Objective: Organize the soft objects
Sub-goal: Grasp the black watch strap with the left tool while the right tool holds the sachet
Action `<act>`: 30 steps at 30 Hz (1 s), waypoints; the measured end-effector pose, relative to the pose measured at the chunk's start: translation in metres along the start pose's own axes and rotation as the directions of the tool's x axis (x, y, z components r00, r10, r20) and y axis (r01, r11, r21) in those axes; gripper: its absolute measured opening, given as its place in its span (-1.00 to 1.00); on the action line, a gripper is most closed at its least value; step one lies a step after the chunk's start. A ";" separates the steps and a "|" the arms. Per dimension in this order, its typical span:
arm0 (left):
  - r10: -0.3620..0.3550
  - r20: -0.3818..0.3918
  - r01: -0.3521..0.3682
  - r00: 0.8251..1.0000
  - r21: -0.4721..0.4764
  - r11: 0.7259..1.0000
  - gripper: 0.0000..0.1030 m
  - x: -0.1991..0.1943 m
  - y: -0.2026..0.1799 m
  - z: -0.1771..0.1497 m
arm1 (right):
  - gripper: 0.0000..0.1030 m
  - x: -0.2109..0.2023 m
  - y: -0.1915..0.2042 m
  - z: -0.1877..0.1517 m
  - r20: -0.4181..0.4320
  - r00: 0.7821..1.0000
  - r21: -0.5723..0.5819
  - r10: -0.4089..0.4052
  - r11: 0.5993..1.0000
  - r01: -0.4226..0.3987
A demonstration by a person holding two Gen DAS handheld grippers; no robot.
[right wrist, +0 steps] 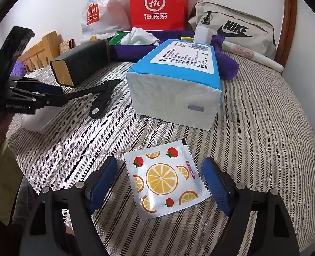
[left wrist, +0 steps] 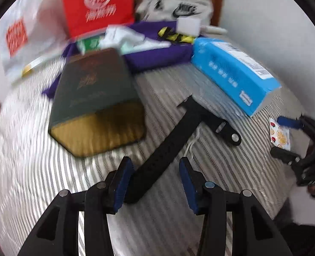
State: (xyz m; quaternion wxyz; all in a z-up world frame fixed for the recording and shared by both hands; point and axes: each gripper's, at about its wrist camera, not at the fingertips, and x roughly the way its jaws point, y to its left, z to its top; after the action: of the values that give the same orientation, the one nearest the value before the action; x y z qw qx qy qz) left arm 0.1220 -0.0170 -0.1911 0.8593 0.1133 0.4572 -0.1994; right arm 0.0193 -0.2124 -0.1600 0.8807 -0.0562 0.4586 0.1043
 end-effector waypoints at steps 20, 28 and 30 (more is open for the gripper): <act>-0.030 -0.028 0.030 0.999 0.003 1.000 -0.28 0.009 -0.015 0.017 | 0.36 0.003 -0.006 0.007 -0.008 1.000 0.010 -0.001 1.000 0.001; 0.014 0.015 -0.014 1.000 -0.016 1.000 -0.60 0.012 -0.021 0.019 | 0.29 0.002 -0.005 0.002 0.034 0.999 0.016 -0.017 1.000 0.017; 0.025 0.028 -0.025 0.999 -0.010 1.000 -0.61 0.011 -0.023 0.017 | 0.02 0.001 -0.004 0.003 0.036 0.999 0.018 -0.020 1.000 0.020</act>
State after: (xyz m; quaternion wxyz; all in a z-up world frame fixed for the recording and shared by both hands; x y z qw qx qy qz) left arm 0.1302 -0.0469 -0.1910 0.8685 0.1121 0.4448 -0.1879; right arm 0.0237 -0.2160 -0.1594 0.8904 -0.0510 0.4428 0.0924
